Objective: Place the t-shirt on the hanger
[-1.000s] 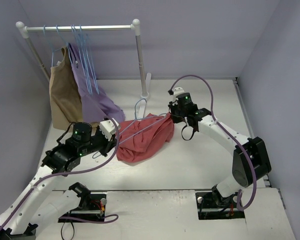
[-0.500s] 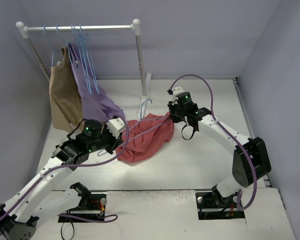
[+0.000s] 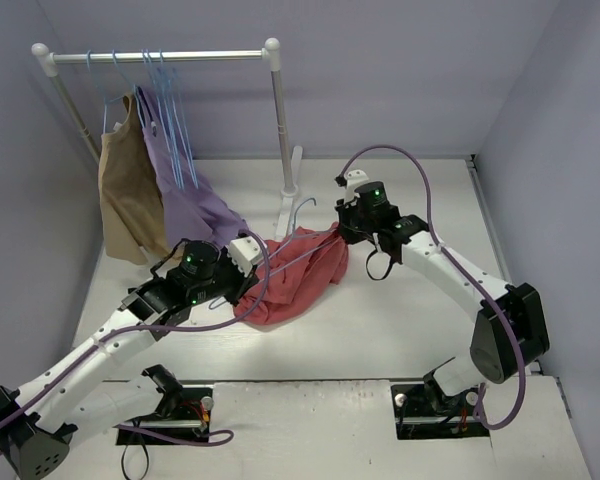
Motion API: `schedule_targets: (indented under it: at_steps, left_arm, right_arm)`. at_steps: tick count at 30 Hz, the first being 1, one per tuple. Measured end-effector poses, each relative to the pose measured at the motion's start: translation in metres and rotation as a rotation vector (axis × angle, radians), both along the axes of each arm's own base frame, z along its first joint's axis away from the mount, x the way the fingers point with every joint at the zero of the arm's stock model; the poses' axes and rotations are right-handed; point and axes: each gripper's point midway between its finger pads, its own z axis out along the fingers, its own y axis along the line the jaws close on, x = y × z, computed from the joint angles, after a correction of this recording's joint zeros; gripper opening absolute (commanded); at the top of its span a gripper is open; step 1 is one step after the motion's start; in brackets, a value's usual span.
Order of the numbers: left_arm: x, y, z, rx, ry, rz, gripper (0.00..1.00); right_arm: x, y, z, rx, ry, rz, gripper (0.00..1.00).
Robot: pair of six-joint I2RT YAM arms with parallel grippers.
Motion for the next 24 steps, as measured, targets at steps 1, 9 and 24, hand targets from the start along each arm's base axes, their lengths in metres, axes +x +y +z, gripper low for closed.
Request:
schedule_targets:
  at_steps: [1,9,24]
  left_arm:
    - [0.000,-0.002,0.000,-0.007,-0.002,-0.002,0.00]
    - [0.001,-0.027,0.009,-0.071,-0.027,-0.051,0.00]
    - [0.000,-0.063,0.063,-0.247,-0.064,-0.160,0.00]
  right_arm:
    - [-0.001,0.002,0.003,0.004,-0.007,0.005,0.00]
    - [-0.012,0.017,0.043,0.039,-0.089,0.059,0.00]
    - [-0.028,0.029,0.184,0.110,-0.416,0.192,0.01]
